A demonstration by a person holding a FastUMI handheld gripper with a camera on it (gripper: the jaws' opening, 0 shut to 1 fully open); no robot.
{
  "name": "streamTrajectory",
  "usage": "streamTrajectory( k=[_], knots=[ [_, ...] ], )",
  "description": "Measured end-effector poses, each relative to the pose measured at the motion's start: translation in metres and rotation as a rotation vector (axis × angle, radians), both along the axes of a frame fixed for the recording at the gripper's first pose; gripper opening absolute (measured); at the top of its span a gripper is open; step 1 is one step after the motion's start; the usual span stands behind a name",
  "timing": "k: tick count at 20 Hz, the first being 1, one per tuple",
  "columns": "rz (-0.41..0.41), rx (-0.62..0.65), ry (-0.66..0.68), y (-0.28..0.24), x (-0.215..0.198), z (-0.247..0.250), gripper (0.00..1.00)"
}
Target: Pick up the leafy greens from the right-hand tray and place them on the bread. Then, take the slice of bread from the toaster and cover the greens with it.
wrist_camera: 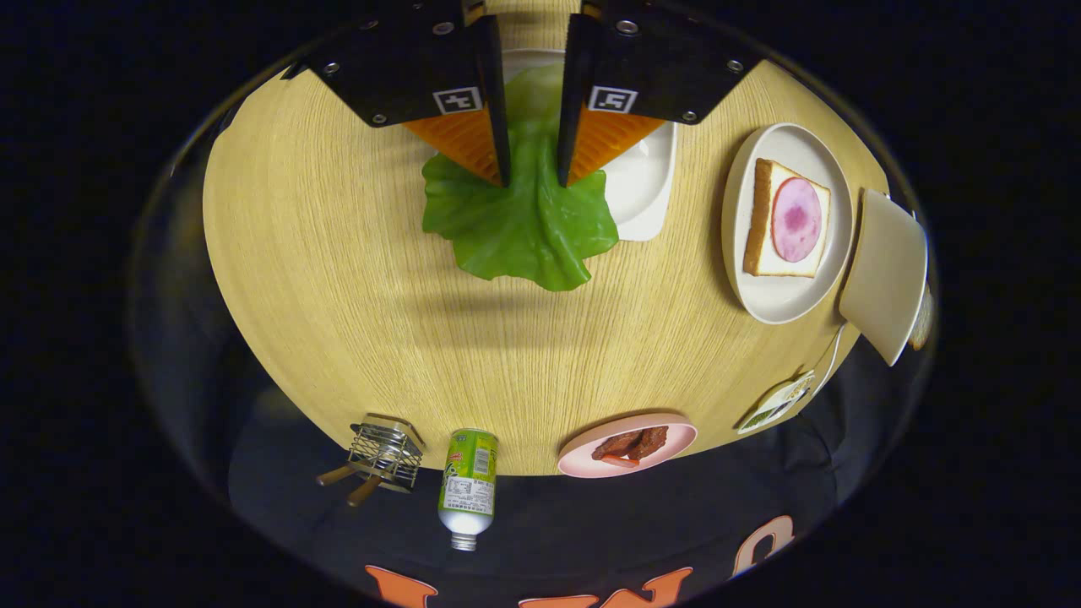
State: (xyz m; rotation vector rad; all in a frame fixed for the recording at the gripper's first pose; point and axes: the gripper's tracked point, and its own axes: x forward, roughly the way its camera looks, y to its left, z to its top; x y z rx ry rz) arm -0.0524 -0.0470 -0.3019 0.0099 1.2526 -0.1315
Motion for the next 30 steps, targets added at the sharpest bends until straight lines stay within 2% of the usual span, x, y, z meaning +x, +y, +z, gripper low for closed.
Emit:
streamTrajectory(
  k=[1,3,5,13,30],
  knots=[
    [-0.006,0.007,-0.006,-0.001,0.001,0.000,0.18],
    [-0.011,0.026,-0.013,0.000,0.001,0.001,0.08],
    [-0.008,0.028,-0.028,0.001,0.003,0.004,0.03],
    [-0.012,0.115,-0.107,0.019,0.014,0.038,0.02],
    [0.110,0.298,-0.179,0.113,0.035,0.067,0.02]
  ],
)
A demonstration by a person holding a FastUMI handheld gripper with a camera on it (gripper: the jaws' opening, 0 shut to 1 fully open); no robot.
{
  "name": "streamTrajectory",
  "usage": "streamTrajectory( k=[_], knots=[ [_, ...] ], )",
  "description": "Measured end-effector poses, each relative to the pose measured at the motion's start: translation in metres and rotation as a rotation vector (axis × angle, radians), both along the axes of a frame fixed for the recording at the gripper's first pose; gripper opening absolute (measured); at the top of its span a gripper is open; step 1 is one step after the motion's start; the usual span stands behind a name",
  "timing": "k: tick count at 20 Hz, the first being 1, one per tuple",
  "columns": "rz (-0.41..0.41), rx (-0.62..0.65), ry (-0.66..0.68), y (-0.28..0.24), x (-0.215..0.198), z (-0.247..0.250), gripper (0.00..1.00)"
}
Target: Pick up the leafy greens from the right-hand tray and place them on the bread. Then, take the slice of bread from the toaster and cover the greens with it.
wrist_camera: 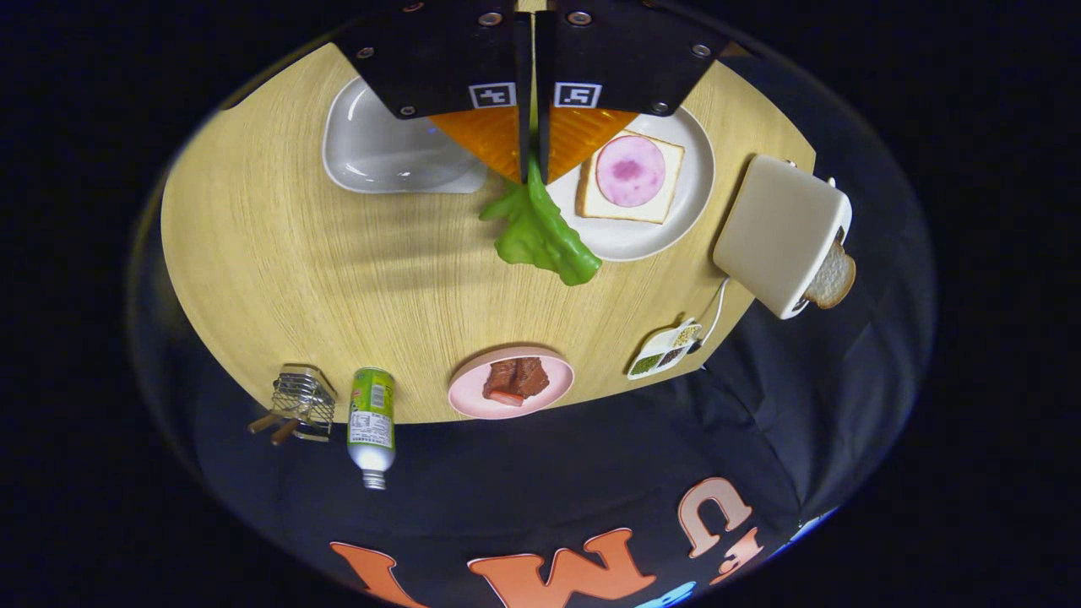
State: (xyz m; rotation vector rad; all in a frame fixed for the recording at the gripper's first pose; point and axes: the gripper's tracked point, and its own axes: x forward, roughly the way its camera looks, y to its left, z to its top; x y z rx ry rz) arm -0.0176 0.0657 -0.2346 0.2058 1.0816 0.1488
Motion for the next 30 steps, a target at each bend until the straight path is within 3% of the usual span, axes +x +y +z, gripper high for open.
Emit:
streamTrajectory(
  k=[11,20,26,30],
  knots=[
    [0.107,0.055,0.040,0.071,0.007,-0.014,0.02],
    [0.133,0.077,0.085,0.104,0.005,-0.031,0.03],
    [0.197,0.019,0.041,0.115,0.006,-0.034,0.16],
    [0.213,-0.024,0.043,0.116,0.005,-0.040,0.38]
  ],
)
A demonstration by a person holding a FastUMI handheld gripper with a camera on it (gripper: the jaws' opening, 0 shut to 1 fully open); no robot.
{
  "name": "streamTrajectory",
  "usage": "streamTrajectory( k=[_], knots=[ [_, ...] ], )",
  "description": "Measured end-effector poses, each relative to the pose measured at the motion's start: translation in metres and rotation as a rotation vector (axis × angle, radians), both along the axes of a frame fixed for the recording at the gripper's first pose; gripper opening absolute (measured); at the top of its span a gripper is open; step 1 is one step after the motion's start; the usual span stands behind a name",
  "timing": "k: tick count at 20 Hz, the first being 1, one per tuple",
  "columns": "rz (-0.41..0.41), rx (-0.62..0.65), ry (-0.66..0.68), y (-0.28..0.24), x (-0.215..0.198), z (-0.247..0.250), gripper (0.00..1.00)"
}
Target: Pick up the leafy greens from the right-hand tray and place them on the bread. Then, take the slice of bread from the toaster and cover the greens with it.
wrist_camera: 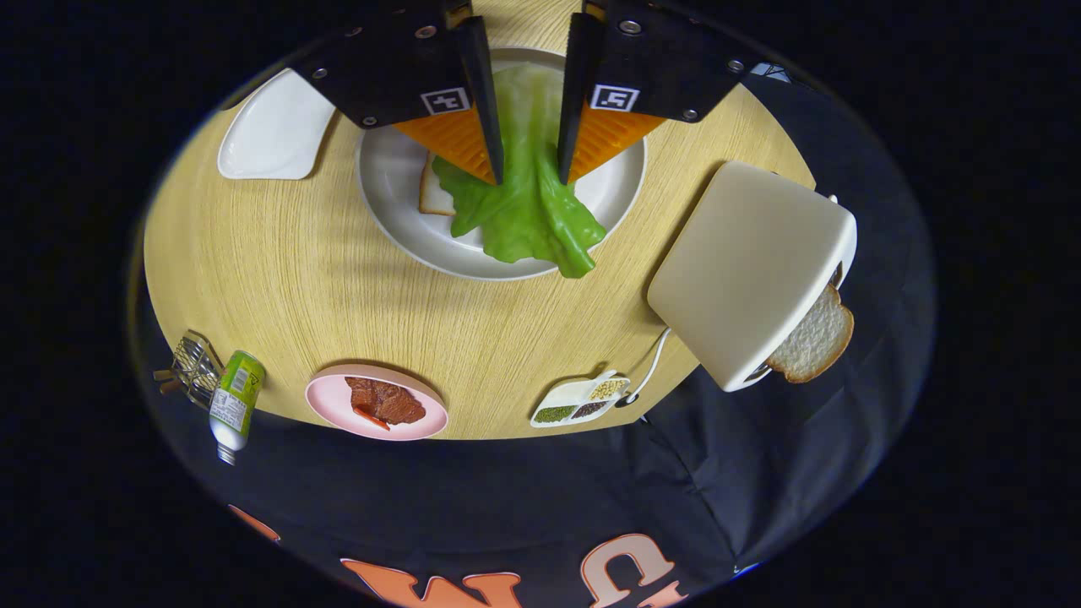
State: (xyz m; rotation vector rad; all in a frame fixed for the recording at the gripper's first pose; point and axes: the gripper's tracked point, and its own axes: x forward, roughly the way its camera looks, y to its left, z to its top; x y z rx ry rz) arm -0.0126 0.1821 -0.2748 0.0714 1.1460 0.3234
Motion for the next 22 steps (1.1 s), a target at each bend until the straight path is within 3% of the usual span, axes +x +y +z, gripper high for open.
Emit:
streamTrajectory(
  k=[3,13,16,22],
  knots=[
    [-0.005,-0.037,-0.018,-0.005,0.004,0.002,0.50],
    [-0.012,0.014,-0.043,0.027,0.026,0.046,0.78],
    [-0.023,0.078,-0.024,0.057,0.035,0.066,0.82],
    [0.052,0.112,-0.055,0.111,0.051,0.112,0.82]
  ],
)
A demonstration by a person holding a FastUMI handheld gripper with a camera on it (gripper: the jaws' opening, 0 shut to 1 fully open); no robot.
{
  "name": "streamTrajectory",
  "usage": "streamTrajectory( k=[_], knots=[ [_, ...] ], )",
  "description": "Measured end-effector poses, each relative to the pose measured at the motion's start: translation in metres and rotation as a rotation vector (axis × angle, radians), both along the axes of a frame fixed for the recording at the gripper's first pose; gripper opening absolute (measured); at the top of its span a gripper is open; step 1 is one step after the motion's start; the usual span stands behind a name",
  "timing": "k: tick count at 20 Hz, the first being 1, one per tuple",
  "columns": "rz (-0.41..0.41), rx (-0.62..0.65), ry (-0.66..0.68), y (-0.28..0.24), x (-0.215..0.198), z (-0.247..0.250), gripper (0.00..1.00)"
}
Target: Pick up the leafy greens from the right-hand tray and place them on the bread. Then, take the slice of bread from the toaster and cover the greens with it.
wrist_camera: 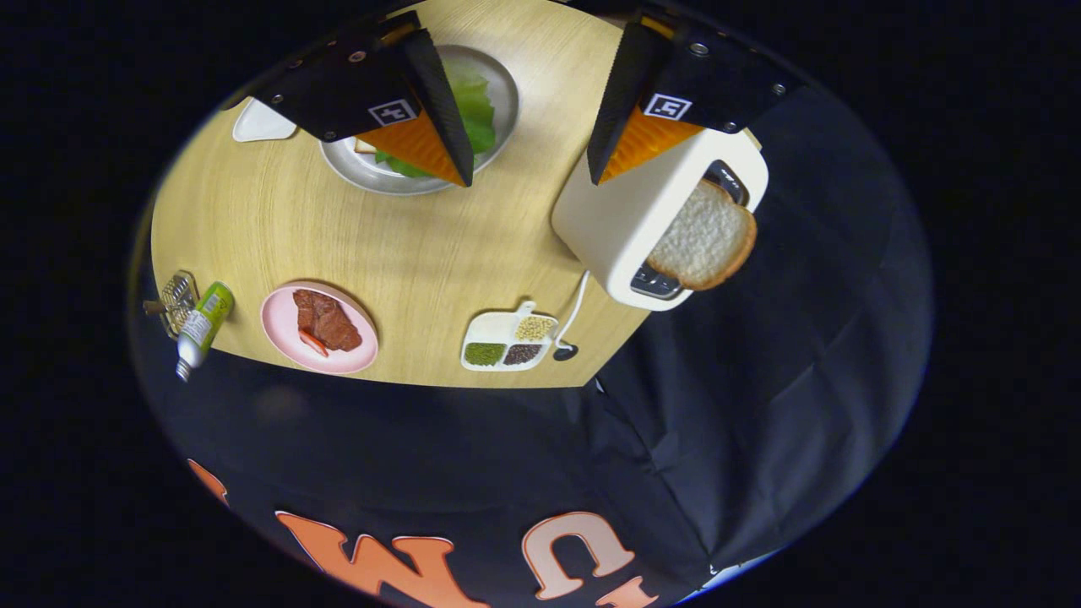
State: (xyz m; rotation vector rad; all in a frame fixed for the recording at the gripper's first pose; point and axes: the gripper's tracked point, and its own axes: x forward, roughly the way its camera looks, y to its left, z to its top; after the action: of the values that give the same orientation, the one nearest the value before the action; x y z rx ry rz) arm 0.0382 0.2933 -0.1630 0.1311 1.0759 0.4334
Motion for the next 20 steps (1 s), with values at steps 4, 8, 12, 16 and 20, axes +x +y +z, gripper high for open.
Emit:
streamTrajectory(
  k=[4,8,12,16,20],
  knots=[
    [0.031,0.038,-0.012,0.035,0.012,0.031,0.82],
    [0.074,0.031,-0.034,0.070,0.021,0.046,0.82],
    [0.124,0.026,-0.025,0.105,0.025,0.042,0.82],
    [0.150,-0.011,-0.007,0.125,0.023,0.035,0.82],
    [0.149,-0.058,0.014,0.127,0.024,0.021,0.82]
  ],
)
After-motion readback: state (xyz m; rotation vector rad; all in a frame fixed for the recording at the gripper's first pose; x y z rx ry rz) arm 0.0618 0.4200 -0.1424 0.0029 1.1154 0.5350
